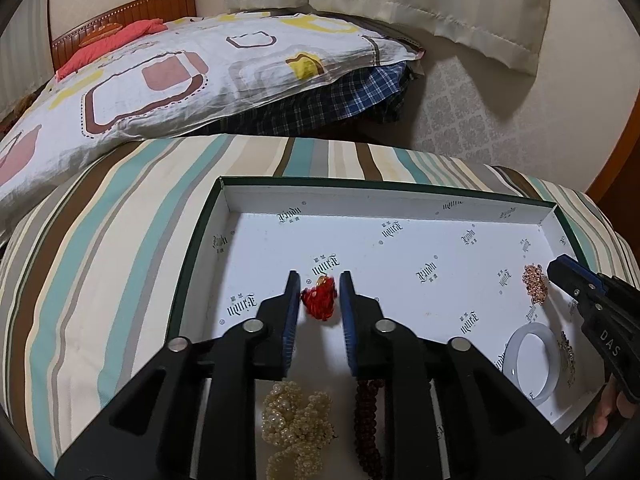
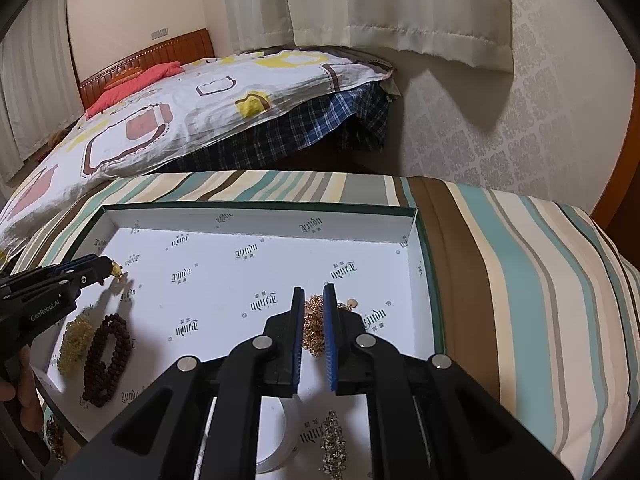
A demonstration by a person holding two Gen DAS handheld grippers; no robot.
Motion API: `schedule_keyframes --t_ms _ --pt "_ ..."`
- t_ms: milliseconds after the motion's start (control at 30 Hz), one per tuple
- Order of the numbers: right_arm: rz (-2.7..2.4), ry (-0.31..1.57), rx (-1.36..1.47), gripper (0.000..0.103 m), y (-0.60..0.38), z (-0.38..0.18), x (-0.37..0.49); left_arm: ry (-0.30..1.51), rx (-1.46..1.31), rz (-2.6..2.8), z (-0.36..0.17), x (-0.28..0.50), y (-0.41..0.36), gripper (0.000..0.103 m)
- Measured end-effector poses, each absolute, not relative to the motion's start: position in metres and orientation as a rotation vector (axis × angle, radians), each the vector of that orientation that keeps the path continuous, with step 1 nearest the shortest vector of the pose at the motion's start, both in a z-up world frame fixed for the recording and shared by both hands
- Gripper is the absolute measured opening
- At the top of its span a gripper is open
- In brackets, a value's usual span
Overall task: Organize jewelry
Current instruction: 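Open both tools to drop the tassel charm and chain into the box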
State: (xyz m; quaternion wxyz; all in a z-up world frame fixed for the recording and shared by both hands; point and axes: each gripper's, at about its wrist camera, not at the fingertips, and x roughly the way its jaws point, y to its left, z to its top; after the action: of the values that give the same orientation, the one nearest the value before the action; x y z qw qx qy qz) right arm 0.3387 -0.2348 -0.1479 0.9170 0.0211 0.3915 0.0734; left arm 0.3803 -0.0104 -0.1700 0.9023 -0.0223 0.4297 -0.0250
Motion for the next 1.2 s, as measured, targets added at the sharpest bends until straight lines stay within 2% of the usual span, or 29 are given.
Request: schedule_keyframes --t_ms 133,200,333,400,567,1000,1200 --pt "0.148 0.807 0.053 0.027 -0.236 -0.149 0.338 0.883 -0.038 -0.047 -0.169 0.379 -0.011 0.033" --pt "0.145 0.803 0.055 0.034 -0.236 -0.148 0.337 0.880 -0.040 -0.047 -0.168 0.379 -0.011 0.043" --pt "0.143 0.799 0.058 0.040 -0.237 -0.148 0.336 0.868 -0.048 -0.048 -0.167 0.377 -0.010 0.051" --pt "0.142 0.794 0.061 0.045 -0.237 -0.147 0.334 0.867 -0.046 -0.046 -0.166 0.376 -0.010 0.059" --pt "0.141 0.780 0.061 0.049 -0.237 -0.144 0.331 0.853 -0.049 -0.052 -0.164 0.369 -0.012 0.068" --pt "0.133 0.739 0.058 0.054 -0.237 -0.131 0.315 0.789 -0.041 -0.054 -0.144 0.343 -0.018 0.078" --pt "0.131 0.717 0.061 0.056 -0.237 -0.122 0.298 0.752 -0.037 -0.056 -0.133 0.322 -0.018 0.078"
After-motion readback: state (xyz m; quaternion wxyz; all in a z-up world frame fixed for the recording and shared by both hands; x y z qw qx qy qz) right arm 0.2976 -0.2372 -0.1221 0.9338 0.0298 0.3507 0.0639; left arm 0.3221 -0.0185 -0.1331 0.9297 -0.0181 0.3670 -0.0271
